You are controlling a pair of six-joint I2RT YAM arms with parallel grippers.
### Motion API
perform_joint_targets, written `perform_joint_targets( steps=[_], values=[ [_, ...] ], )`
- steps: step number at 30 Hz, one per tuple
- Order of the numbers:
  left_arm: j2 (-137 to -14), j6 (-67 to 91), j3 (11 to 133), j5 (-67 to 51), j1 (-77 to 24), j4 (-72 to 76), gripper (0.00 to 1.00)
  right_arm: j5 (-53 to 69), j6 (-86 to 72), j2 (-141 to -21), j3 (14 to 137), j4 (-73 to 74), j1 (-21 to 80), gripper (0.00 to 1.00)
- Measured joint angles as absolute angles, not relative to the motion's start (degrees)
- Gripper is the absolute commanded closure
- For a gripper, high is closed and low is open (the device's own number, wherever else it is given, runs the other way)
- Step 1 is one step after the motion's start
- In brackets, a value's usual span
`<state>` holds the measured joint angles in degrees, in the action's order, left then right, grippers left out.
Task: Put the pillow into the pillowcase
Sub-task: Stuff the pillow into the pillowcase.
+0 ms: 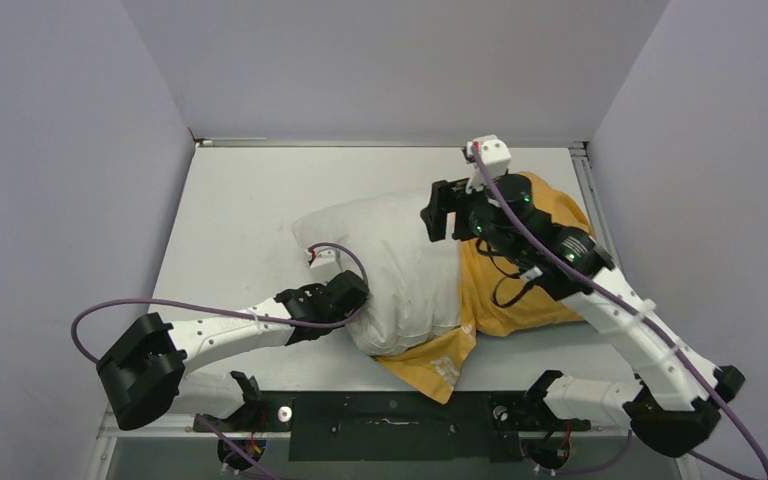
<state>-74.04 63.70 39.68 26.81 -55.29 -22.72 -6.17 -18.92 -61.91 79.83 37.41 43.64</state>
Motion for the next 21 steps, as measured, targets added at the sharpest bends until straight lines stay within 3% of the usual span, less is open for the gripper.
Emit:
perform_joint_targets(
  steps=[6,10,11,13,16,21],
  values=[
    [-73.8,63.4,39.7,26.7,-55.3,-22.7,1.00,-12.2,-18.3,-74.9,80.8,41.3,39.9,0.31],
    [-73.8,63.3,39.7,26.7,-55.3,-22.7,1.00,-13.3,-18.3,-77.5,80.3,41.8,34.9,0.34],
    [-73.8,63.2,39.7,26.7,-55.3,-22.7,1.00,-13.5,-18.2,-77.5,80.2,41.8,33.9,0.38],
    [-73.8,63.2,39.7,26.7,-55.4,-22.7,1.00,-13.8,-17.6,-77.5,80.1,41.6,32.1,0.65],
    [-73.8,62.9,39.7,26.7,-55.4,-22.7,1.00,-11.9,-16.4,-77.5,79.9,41.1,30.8,0.91],
    [-74.2,62.5,39.7,26.7,-55.9,-22.6,1.00,0.4,-14.4,-77.5,80.1,38.7,30.7,0.95]
  ],
)
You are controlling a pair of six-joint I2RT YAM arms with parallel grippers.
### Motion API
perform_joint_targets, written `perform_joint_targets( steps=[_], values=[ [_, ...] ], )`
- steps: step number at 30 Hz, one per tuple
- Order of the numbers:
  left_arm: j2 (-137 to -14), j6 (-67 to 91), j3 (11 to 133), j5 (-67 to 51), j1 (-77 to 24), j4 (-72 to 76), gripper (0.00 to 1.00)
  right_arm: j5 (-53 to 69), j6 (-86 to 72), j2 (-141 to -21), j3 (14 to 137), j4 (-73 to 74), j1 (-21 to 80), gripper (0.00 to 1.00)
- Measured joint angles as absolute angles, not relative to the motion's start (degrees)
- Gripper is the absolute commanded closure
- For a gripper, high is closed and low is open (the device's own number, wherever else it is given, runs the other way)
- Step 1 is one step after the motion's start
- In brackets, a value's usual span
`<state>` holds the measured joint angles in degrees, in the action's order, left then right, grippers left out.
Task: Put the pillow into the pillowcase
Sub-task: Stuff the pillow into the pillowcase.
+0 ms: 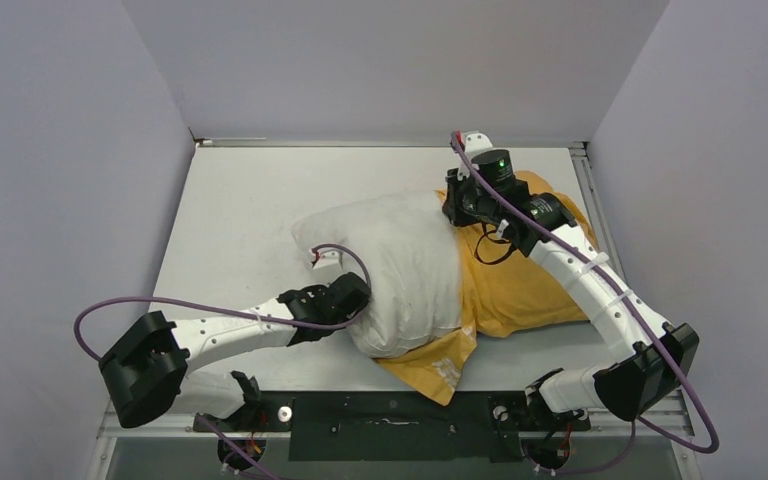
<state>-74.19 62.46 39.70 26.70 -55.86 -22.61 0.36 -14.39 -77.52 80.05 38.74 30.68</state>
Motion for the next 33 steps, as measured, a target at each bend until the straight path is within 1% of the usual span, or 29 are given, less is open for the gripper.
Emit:
perform_joint_targets(
  steps=[7,9,11,12,14,17,18,19,20,21,23,24,28,33],
  values=[
    [-79.4,62.4,41.0,27.7,-57.4,-22.9,1.00,20.2,-15.8,-76.7,82.6,35.4,29.1,0.95],
    [-81.1,62.5,42.2,28.3,-58.2,-23.4,1.00,26.2,-19.5,-76.1,81.7,31.7,29.3,0.95],
    [-82.5,62.8,43.6,28.8,-58.8,-23.6,1.00,31.4,-24.5,-75.2,78.5,24.3,31.1,0.95],
    [-83.4,62.8,44.6,28.9,-59.1,-23.4,1.00,34.9,-27.5,-74.8,76.4,19.2,33.4,0.95],
    [-85.4,62.6,47.7,29.0,-59.7,-23.2,1.00,40.8,-32.5,-74.0,72.3,9.5,41.4,0.95],
    [-86.3,62.0,51.3,29.2,-60.6,-22.2,1.00,45.7,-36.0,-73.3,66.5,1.3,51.8,0.94],
    [-86.3,61.7,51.8,29.3,-60.9,-21.2,1.00,46.5,-37.0,-72.8,64.4,-0.4,54.0,0.92],
    [-86.3,61.6,51.8,29.6,-61.2,-21.0,1.00,46.5,-37.5,-72.1,63.1,-2.4,54.7,0.85],
    [-86.3,61.4,51.8,29.6,-61.5,-20.8,1.00,46.0,-37.1,-71.1,62.9,-1.5,54.6,0.70],
    [-86.3,61.4,51.8,29.6,-61.7,-20.9,1.00,44.4,-36.1,-70.2,63.0,0.4,54.3,0.59],
    [-86.2,61.3,51.7,29.9,-62.2,-20.8,1.00,39.1,-33.0,-68.8,65.1,6.7,53.5,0.44],
    [-86.0,61.3,51.4,30.0,-62.4,-20.6,1.00,34.4,-30.4,-68.6,68.1,11.4,52.9,0.36],
    [-85.8,61.3,50.5,30.2,-63.5,-20.1,1.00,21.0,-23.4,-69.2,78.5,21.7,48.2,0.16],
    [-85.8,61.5,50.5,30.5,-65.1,-20.1,1.00,7.9,-17.3,-71.6,85.4,27.6,36.1,0.04]
  ],
)
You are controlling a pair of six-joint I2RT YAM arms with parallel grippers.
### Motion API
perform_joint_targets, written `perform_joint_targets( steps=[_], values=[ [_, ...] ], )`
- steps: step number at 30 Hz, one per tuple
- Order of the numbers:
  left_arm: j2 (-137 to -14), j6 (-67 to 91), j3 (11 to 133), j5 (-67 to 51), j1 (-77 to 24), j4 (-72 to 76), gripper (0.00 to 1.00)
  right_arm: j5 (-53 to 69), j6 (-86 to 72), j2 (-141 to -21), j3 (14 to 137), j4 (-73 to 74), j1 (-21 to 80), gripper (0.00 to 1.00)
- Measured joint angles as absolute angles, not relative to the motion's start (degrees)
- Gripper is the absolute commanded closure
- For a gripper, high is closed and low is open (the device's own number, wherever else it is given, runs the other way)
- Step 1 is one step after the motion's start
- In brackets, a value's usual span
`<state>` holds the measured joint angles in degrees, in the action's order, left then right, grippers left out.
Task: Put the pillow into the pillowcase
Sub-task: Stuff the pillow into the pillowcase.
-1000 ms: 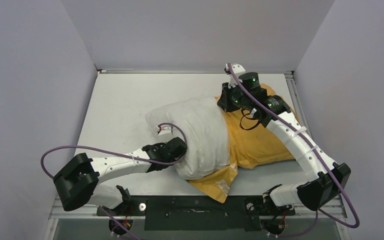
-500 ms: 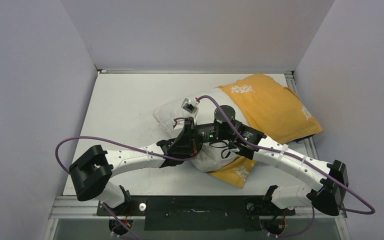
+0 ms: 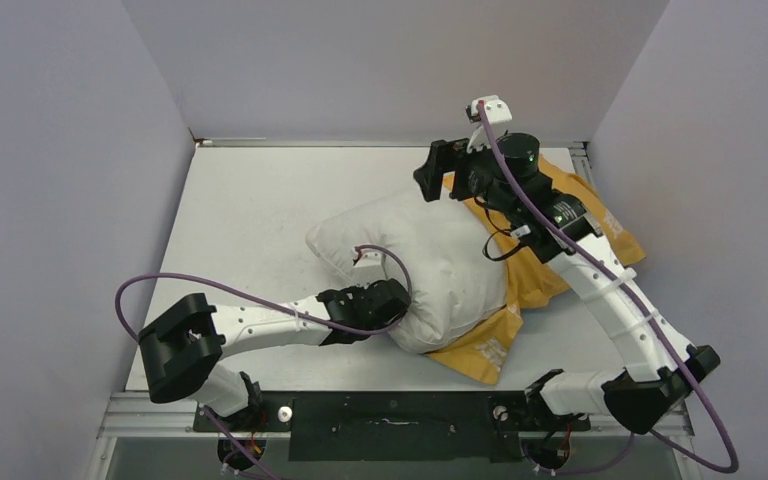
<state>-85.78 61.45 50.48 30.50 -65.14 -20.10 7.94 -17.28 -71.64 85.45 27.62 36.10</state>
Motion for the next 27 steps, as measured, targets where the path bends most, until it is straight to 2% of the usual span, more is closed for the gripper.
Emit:
perform_joint_targets(
  steps=[4,12,16,18,20,22,23,24,27],
  values=[
    [-86.2,61.7,50.5,30.9,-66.3,-20.1,1.00,-1.7,-13.4,-78.6,89.1,31.5,31.6,0.00],
    [-87.4,62.4,50.6,31.6,-67.7,-20.1,1.00,-13.7,-9.1,-95.4,92.6,37.8,31.0,0.00],
    [-87.4,62.6,50.6,31.6,-67.9,-20.1,1.00,-18.9,-8.7,-99.5,93.8,39.0,31.2,0.00],
    [-87.4,62.6,50.6,31.7,-68.0,-20.1,1.00,-22.7,-8.8,-100.0,94.2,39.3,31.6,0.10],
    [-87.4,62.6,50.6,31.8,-68.1,-20.1,1.00,-26.7,-8.9,-100.0,94.3,39.3,31.7,0.52],
    [-87.4,62.6,50.6,31.9,-68.2,-20.1,1.00,-30.0,-9.0,-100.0,95.0,39.8,31.5,0.80],
    [-87.4,62.5,50.6,32.0,-68.3,-20.1,1.00,-30.6,-8.8,-100.0,95.4,40.0,31.4,0.91],
    [-87.4,62.4,50.6,32.2,-68.3,-20.0,1.00,-31.5,-9.0,-100.0,96.0,40.4,31.2,0.94],
    [-87.4,62.3,50.6,32.6,-68.4,-19.6,1.00,-32.2,-8.5,-100.0,97.9,42.1,31.0,0.95]
  ],
)
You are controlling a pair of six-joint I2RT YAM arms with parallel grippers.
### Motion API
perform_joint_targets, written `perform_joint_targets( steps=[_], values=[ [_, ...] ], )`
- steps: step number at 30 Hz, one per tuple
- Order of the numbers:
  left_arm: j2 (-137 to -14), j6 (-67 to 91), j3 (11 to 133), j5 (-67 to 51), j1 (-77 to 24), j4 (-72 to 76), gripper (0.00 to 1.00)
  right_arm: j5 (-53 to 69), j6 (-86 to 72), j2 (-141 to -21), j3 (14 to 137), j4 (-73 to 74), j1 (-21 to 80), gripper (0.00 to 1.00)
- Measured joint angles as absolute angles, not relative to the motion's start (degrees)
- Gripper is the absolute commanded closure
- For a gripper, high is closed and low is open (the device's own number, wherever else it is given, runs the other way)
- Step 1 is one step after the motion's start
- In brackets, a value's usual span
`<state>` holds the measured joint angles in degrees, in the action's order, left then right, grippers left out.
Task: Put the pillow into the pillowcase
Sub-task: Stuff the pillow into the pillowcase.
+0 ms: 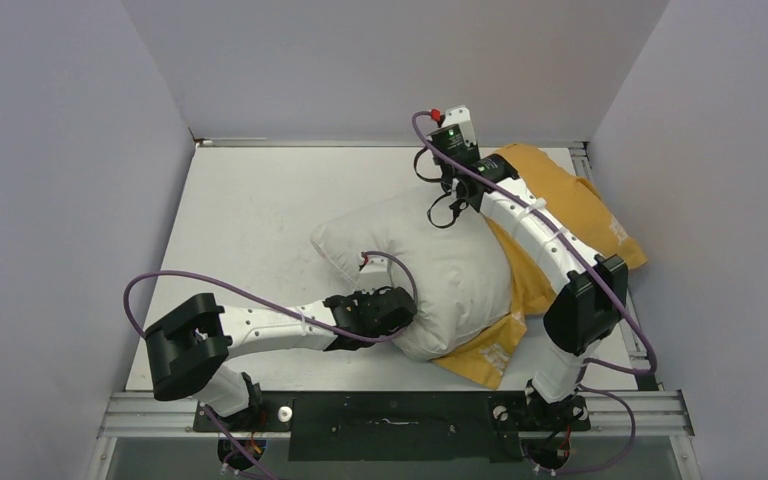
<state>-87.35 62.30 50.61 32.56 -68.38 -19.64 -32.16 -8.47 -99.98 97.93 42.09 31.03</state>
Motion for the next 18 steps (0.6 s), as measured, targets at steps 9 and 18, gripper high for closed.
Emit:
perform_joint_targets(
  steps=[9,18],
  values=[
    [-87.4,62.3,50.6,32.6,-68.6,-19.9,1.00,-5.4,-9.3,-92.9,97.8,43.1,28.3,0.95],
    [-87.3,60.7,50.5,33.2,-68.3,-25.1,1.00,22.3,-27.6,-79.1,76.5,19.9,31.0,0.95]
  ],
)
